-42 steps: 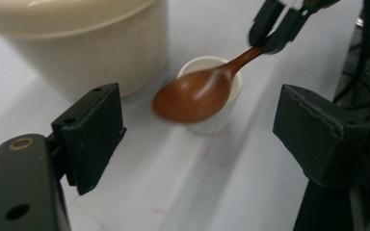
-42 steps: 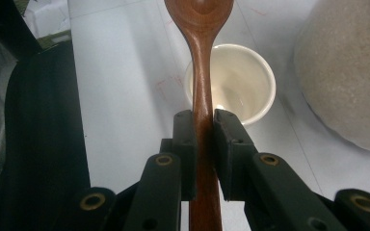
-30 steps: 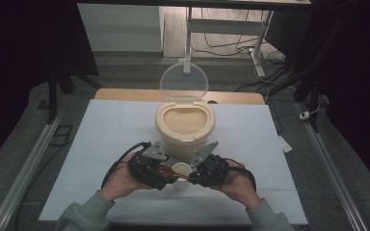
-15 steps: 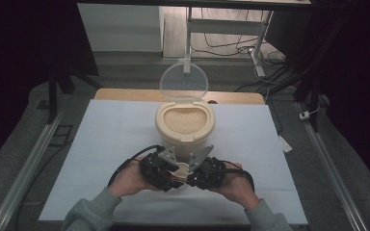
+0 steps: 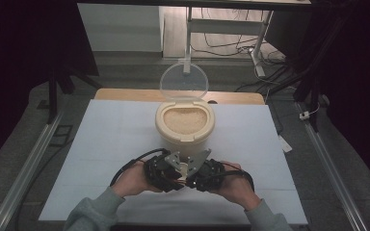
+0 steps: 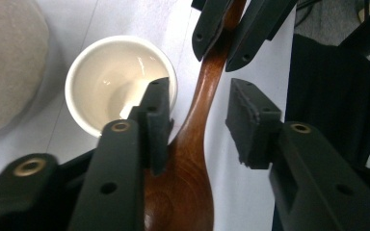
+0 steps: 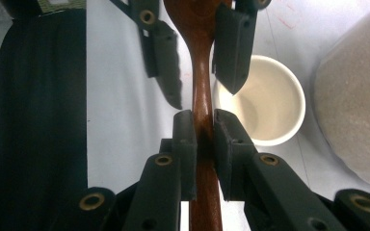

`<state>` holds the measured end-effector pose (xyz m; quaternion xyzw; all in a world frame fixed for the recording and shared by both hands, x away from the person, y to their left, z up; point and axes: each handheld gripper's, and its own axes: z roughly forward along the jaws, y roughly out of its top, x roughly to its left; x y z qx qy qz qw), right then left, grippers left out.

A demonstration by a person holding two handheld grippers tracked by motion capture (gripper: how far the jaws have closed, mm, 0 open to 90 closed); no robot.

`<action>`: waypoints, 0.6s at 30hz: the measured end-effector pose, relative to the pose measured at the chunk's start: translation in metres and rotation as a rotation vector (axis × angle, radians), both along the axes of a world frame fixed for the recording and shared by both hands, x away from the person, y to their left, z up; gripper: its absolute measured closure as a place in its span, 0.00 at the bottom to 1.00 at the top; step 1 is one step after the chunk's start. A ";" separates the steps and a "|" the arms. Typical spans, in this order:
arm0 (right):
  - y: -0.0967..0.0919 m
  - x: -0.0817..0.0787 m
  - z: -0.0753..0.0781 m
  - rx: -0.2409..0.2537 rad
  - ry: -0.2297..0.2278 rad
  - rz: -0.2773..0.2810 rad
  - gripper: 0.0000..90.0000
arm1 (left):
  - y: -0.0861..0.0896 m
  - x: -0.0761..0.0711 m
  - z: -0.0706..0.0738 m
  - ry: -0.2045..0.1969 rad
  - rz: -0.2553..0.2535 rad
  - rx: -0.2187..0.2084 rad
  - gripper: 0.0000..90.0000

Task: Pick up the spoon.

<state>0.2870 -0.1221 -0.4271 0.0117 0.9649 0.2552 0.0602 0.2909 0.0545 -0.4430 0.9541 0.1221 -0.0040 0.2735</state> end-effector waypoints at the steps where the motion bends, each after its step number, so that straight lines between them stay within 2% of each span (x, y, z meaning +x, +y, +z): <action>1: 0.000 0.000 0.000 0.002 0.000 0.009 0.89 | -0.001 -0.001 -0.001 0.001 0.001 0.001 0.71; 3: 0.000 -0.001 0.000 -0.002 0.002 0.018 0.89 | -0.002 -0.001 -0.002 -0.006 -0.010 0.016 0.76; 4: 0.000 -0.002 0.001 -0.010 -0.010 0.022 0.89 | -0.002 -0.001 -0.002 -0.006 -0.013 0.018 0.78; 6: 0.000 -0.002 0.000 -0.007 -0.006 0.036 0.89 | -0.003 -0.002 -0.004 -0.003 -0.018 0.010 0.80; 9: 0.000 -0.003 -0.001 -0.005 -0.003 0.062 0.88 | -0.004 -0.003 -0.004 0.004 -0.069 0.030 0.84; 10: 0.001 -0.004 -0.002 -0.011 -0.014 0.077 0.88 | -0.004 -0.004 -0.004 0.002 -0.090 0.041 0.87; 13: 0.001 -0.004 -0.004 -0.011 -0.028 0.096 0.88 | -0.005 -0.004 -0.006 0.003 -0.108 0.062 0.87; 17: -0.001 -0.002 -0.006 0.005 -0.012 0.083 0.87 | -0.005 -0.005 -0.007 -0.010 -0.069 0.040 0.88; 18: -0.003 0.000 -0.005 0.039 -0.016 0.039 0.82 | -0.004 -0.006 -0.006 -0.017 -0.059 0.038 0.88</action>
